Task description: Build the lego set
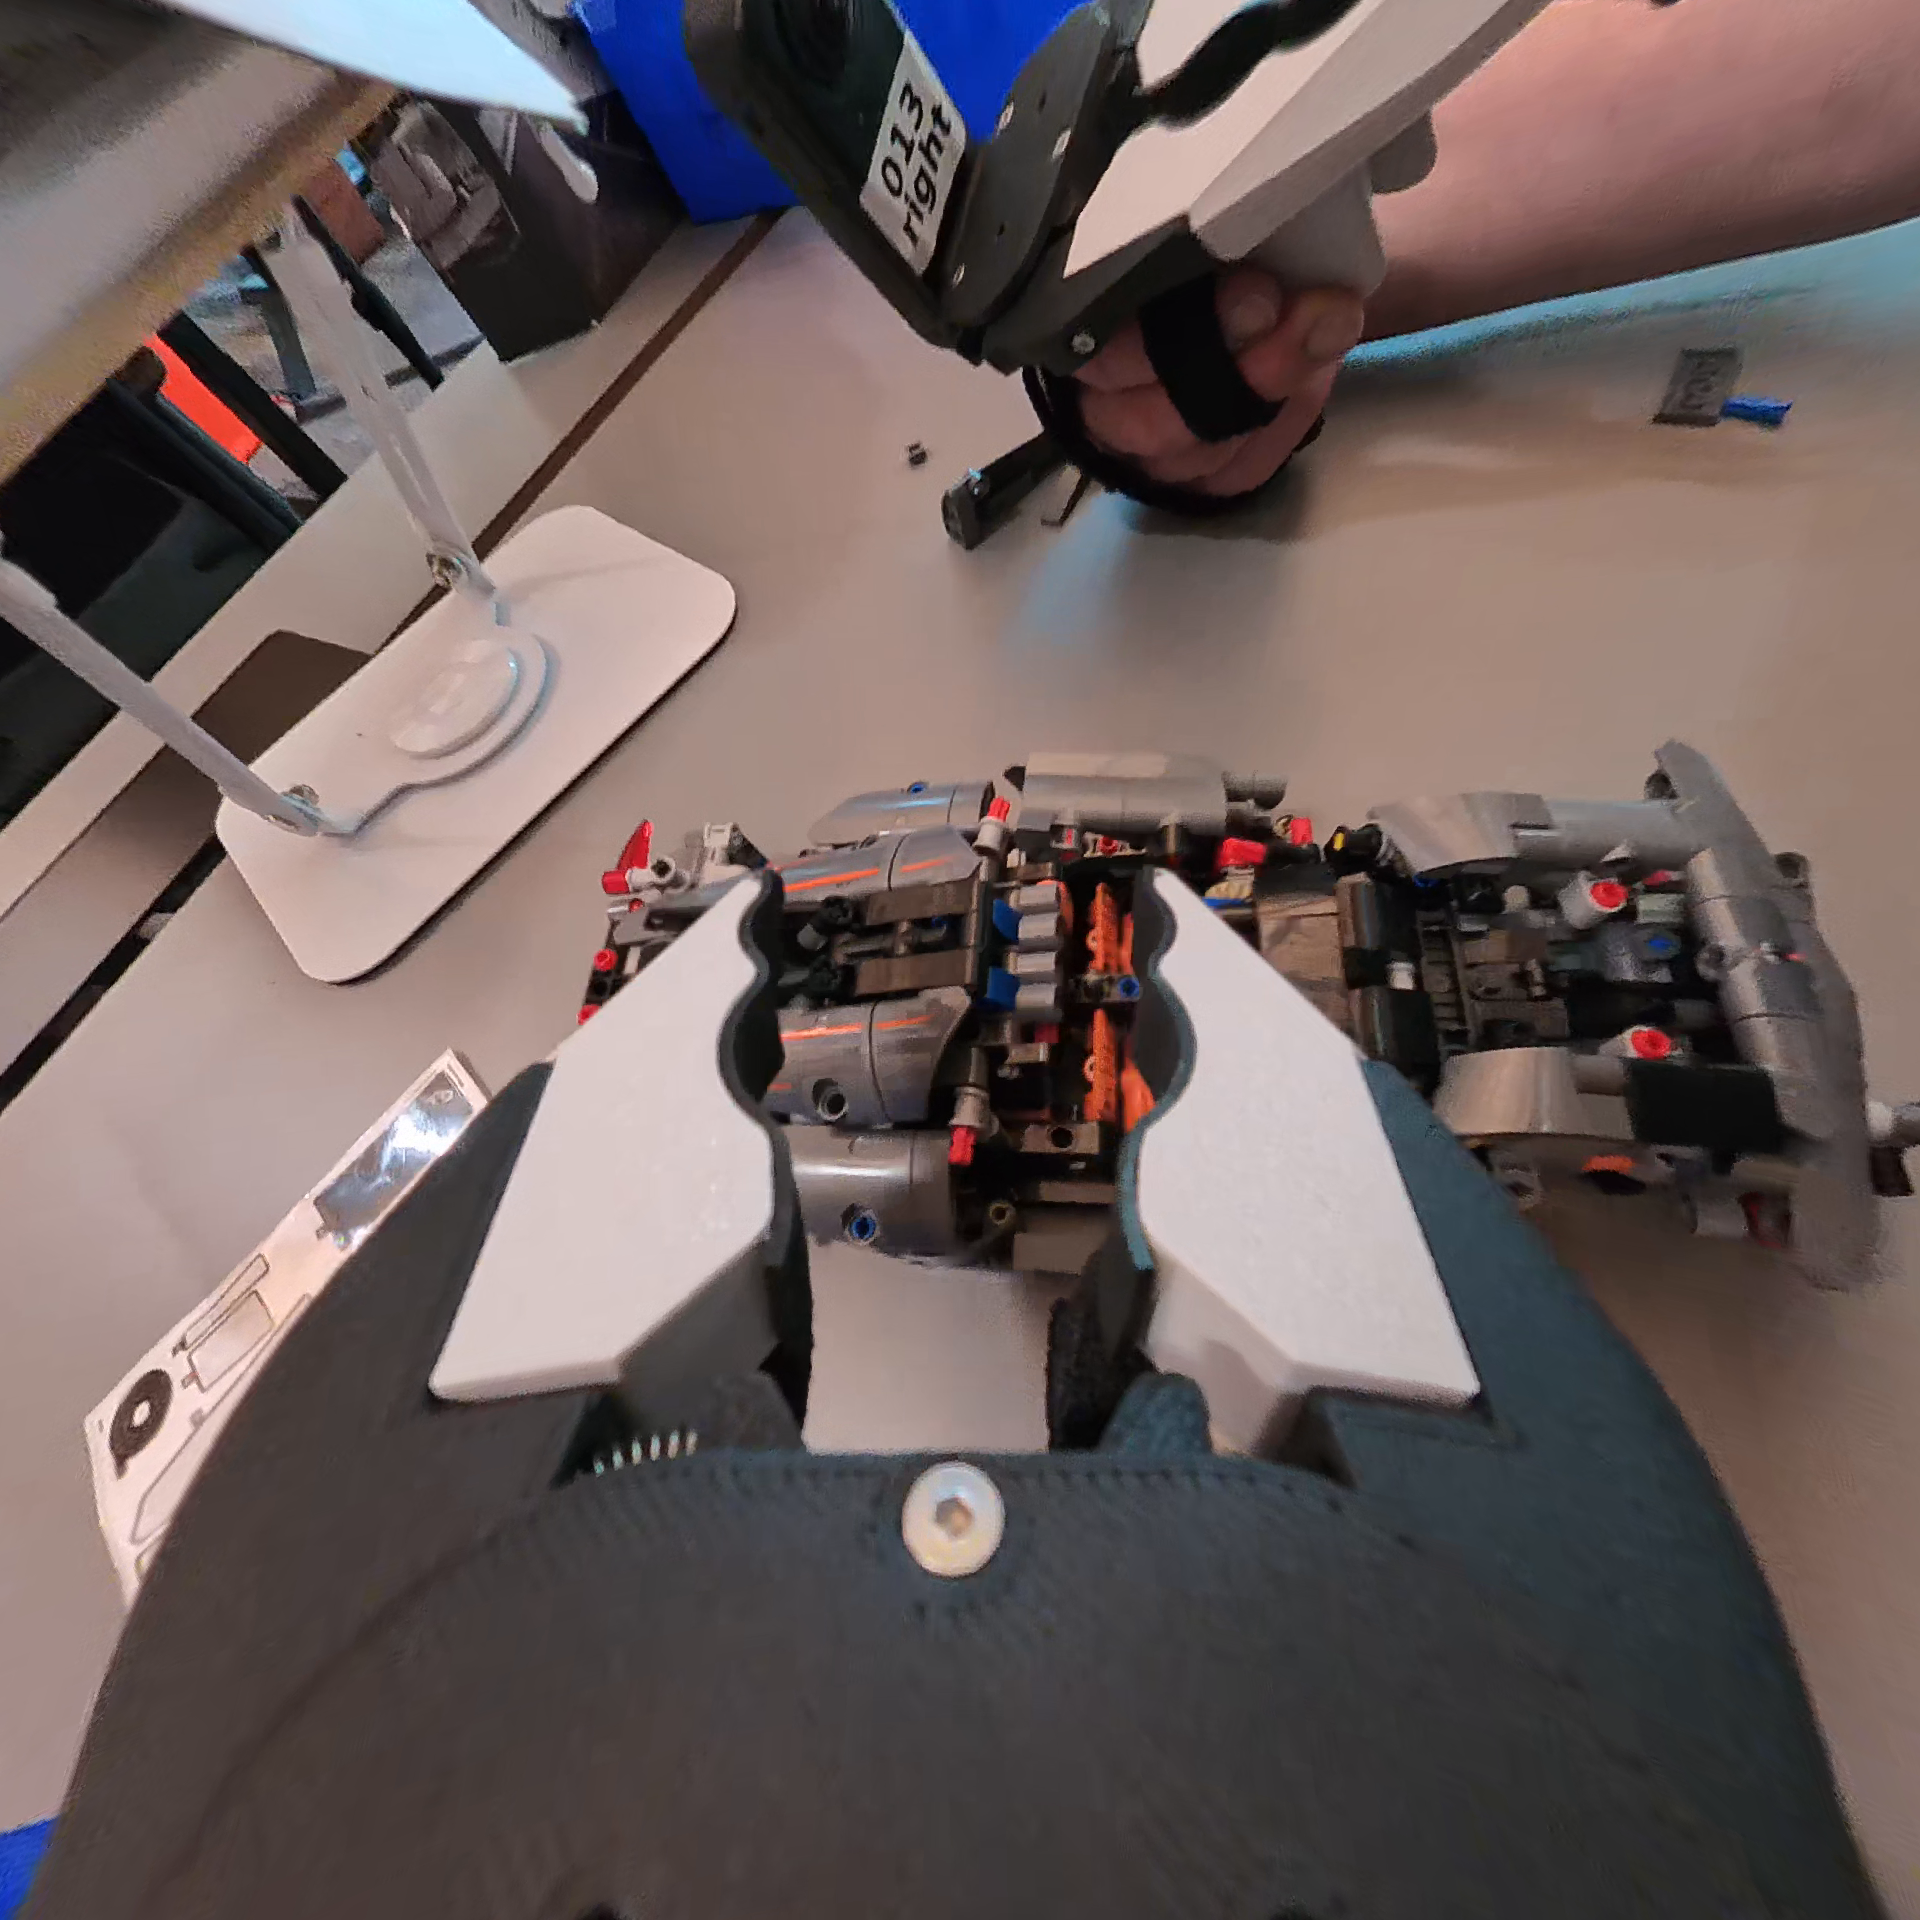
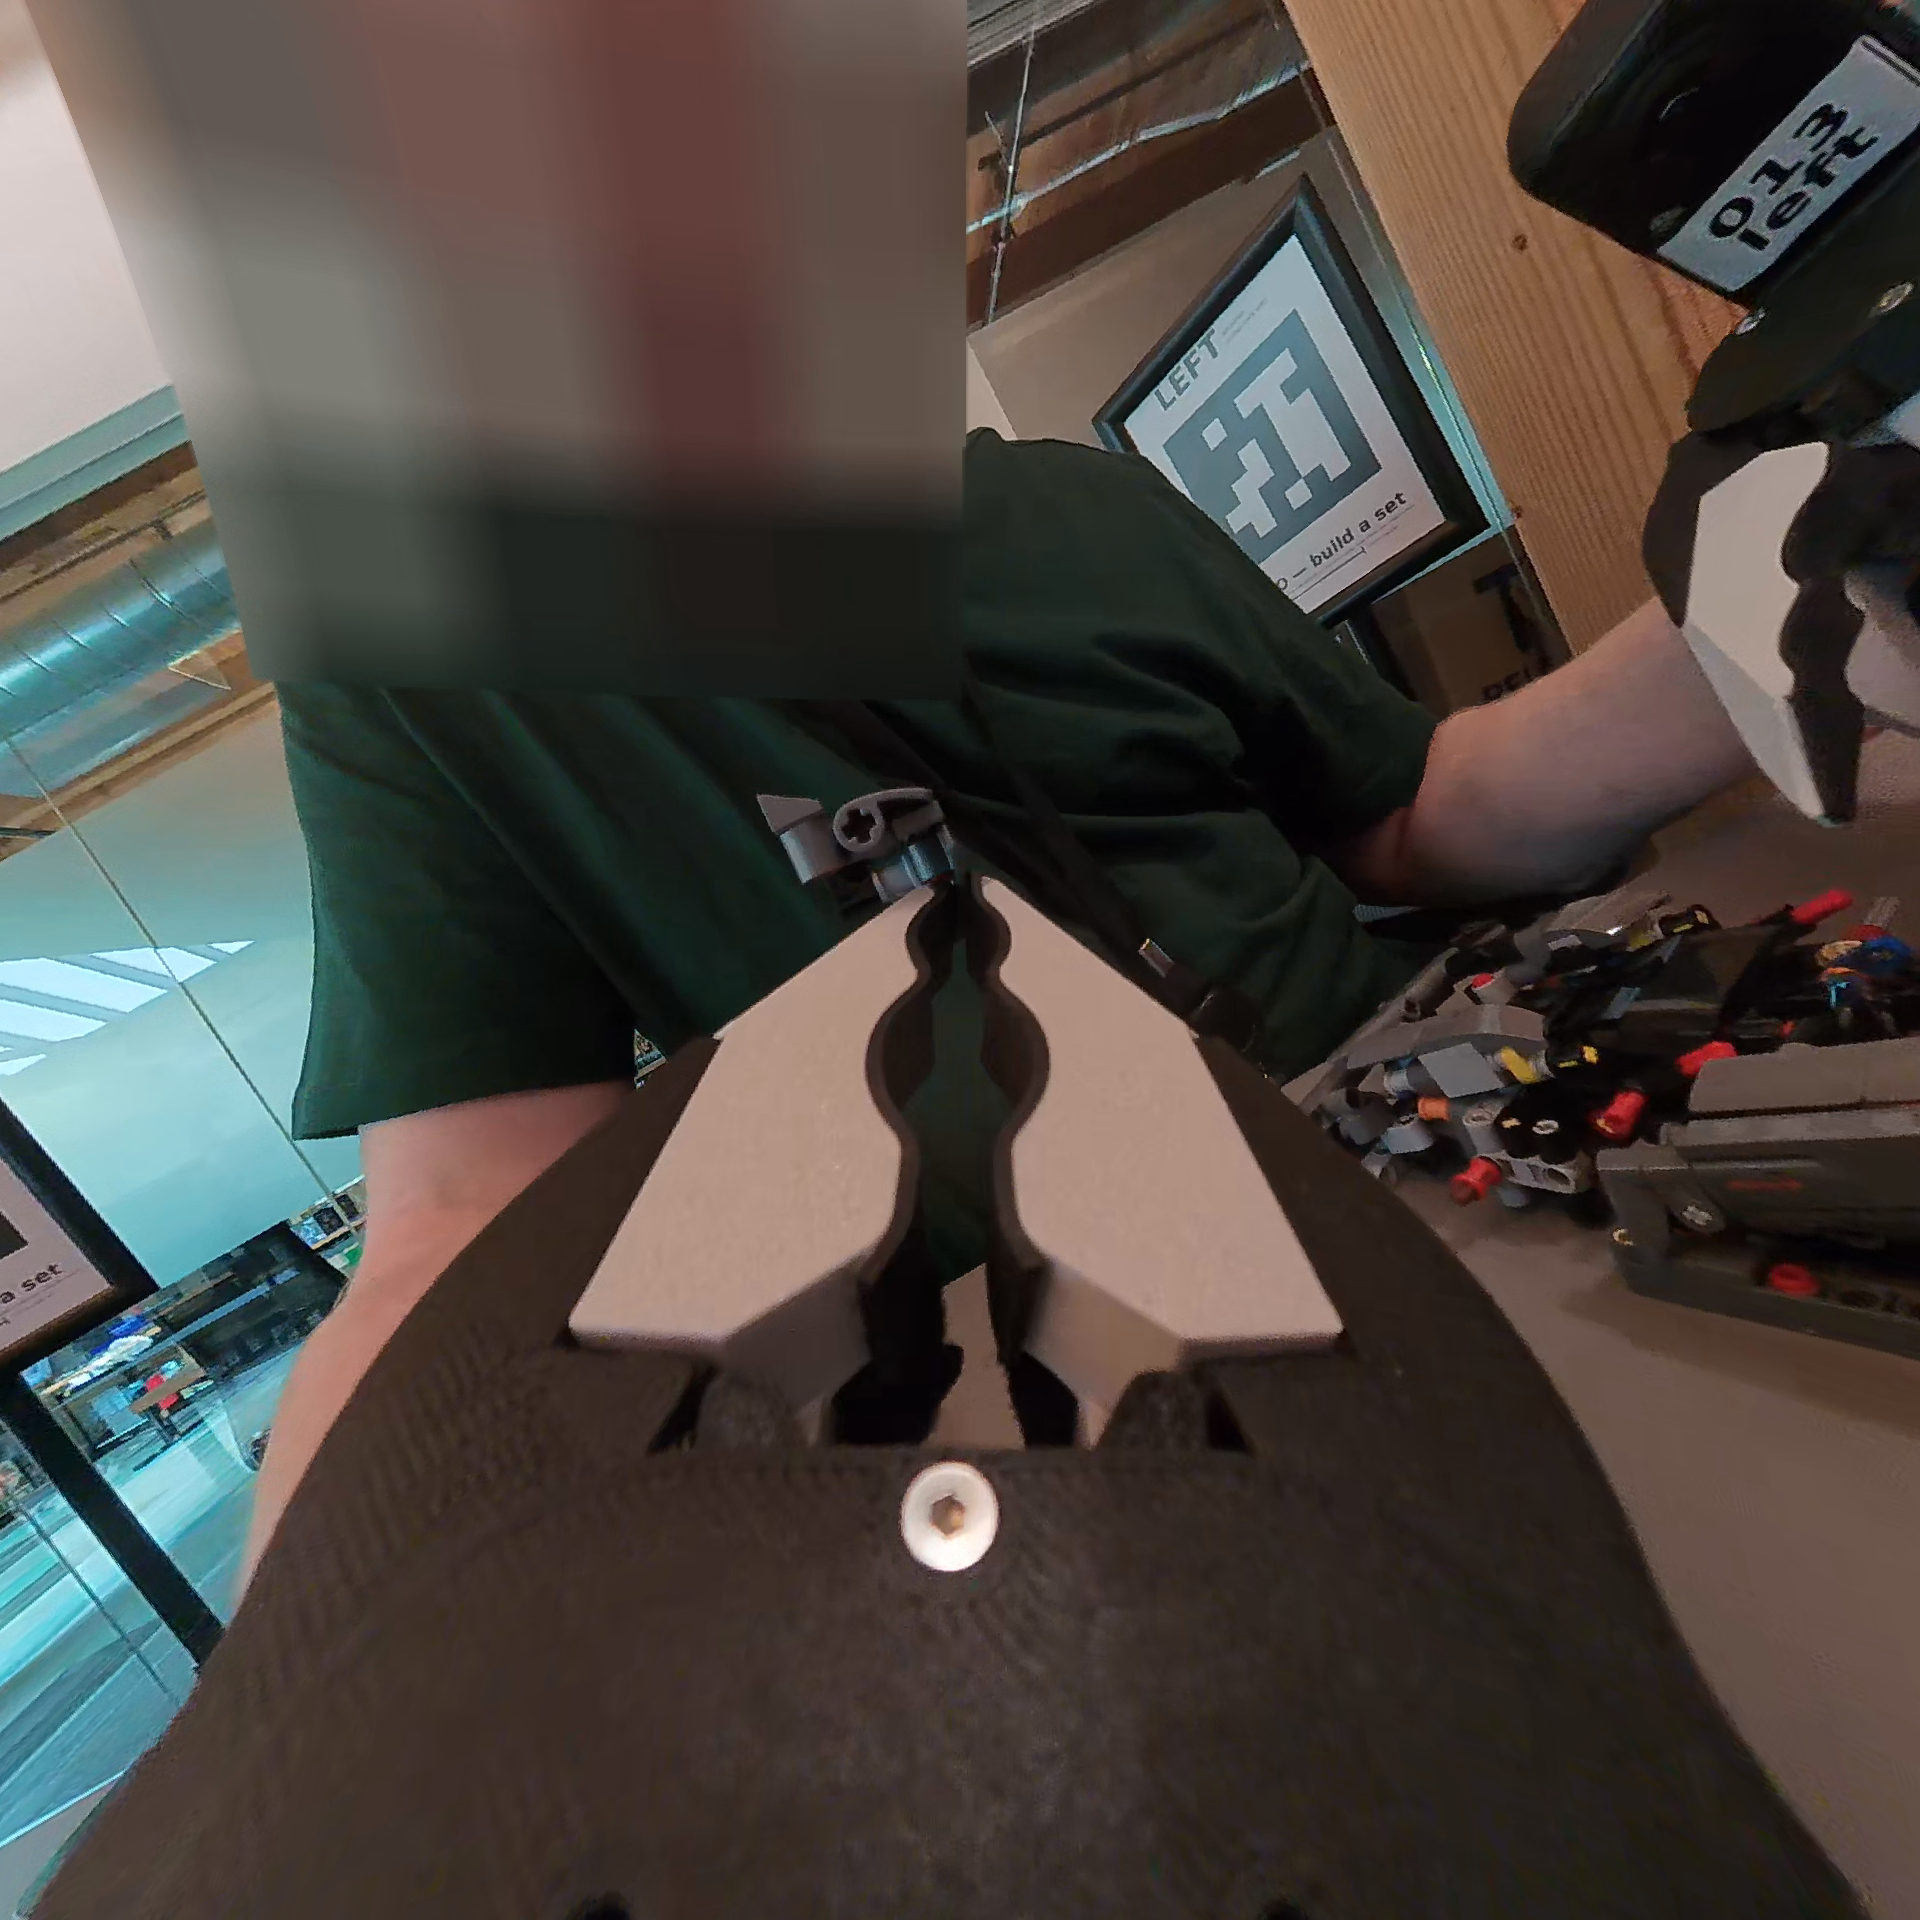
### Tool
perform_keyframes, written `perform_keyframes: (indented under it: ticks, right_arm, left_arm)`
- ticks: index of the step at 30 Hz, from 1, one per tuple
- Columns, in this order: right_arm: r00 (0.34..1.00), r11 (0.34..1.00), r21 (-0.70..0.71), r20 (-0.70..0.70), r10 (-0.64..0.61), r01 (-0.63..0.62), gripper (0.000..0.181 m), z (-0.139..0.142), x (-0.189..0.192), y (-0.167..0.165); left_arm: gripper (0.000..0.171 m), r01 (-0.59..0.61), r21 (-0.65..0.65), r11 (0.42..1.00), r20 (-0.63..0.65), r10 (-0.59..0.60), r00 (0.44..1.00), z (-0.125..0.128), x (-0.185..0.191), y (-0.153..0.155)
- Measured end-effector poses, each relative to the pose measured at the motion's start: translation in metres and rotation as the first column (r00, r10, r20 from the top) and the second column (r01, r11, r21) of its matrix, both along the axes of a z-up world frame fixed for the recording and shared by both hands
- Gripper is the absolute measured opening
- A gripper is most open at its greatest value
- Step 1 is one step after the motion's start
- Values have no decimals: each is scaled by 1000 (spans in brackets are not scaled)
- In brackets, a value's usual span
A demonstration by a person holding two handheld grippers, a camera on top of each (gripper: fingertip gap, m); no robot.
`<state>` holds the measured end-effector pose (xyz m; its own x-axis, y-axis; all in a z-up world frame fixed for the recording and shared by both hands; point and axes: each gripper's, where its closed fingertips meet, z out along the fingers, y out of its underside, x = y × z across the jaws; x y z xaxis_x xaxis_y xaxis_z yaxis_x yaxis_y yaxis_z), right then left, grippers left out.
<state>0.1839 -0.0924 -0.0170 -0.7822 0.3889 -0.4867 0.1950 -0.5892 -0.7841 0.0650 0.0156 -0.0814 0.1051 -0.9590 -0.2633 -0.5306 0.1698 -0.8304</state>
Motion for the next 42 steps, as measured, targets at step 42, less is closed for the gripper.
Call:
perform_keyframes:
  ticks: [42]
  right_arm:
    - [983,983,36,34,-183,182,0,-7,-14,14]
  left_arm:
    - [58,77,-51,996,195,-65,979,40,94,-109]
